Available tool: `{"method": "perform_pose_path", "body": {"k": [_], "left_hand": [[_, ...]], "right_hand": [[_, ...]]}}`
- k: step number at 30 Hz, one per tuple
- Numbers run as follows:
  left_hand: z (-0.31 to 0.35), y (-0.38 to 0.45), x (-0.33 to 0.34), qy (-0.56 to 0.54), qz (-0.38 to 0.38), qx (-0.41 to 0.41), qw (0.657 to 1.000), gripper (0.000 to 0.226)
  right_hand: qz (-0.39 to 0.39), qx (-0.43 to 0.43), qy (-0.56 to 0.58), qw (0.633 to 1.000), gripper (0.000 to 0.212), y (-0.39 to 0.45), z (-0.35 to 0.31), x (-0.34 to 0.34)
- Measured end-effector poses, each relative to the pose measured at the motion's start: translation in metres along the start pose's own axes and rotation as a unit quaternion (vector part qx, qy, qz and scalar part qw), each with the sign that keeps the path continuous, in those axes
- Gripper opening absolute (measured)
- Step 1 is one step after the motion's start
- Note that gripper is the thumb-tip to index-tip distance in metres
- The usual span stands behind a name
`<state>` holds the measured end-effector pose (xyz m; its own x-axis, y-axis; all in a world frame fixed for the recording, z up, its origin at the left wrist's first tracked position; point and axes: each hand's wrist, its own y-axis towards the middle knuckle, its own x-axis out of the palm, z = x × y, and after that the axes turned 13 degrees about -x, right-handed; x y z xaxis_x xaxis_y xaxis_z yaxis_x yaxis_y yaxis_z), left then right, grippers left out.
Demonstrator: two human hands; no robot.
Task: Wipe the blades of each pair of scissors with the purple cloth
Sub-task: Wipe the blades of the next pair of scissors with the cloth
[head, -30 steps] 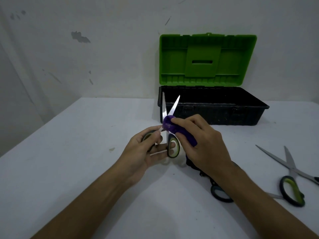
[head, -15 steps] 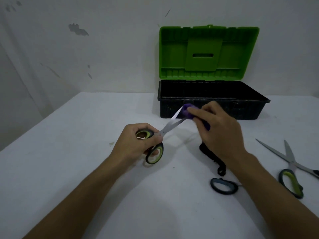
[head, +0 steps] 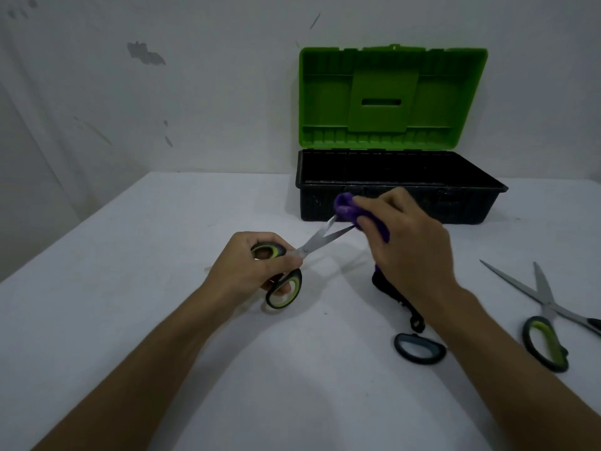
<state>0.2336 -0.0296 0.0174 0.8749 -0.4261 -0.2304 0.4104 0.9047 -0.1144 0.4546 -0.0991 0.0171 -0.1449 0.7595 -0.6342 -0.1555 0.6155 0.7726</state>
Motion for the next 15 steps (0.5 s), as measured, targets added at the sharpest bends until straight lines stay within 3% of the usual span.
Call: {"method": "perform_pose_path", "body": {"k": [2,4,8,11,15], "left_hand": [[-0.001,0.000,0.002,-0.007,-0.007,-0.017,1.000,0.017],[-0.001,0.000,0.003,-0.018,-0.006,-0.025,0.999,0.017],[0.001,-0.003,-0.001,-0.003,0.002,0.028,1.000,0.009],[0.004,-0.005,-0.005,0.018,0.002,0.064,0.998,0.008],[0.002,-0.002,-0.007,0.016,-0.002,0.038,0.999,0.011]], "right_hand": [[0.017,0.018,-0.003,1.000,0.034,-0.001,0.003,-0.004],[0.017,-0.025,0.037,0.999,0.034,-0.001,-0.006,-0.006],[-0.052,-0.091,0.107,0.989,0.036,-0.004,-0.034,-0.005],[-0.004,-0.066,0.090,0.994,0.031,-0.002,-0.023,-0.007],[0.038,0.028,0.021,0.999,0.027,0.000,0.002,-0.008]]}}
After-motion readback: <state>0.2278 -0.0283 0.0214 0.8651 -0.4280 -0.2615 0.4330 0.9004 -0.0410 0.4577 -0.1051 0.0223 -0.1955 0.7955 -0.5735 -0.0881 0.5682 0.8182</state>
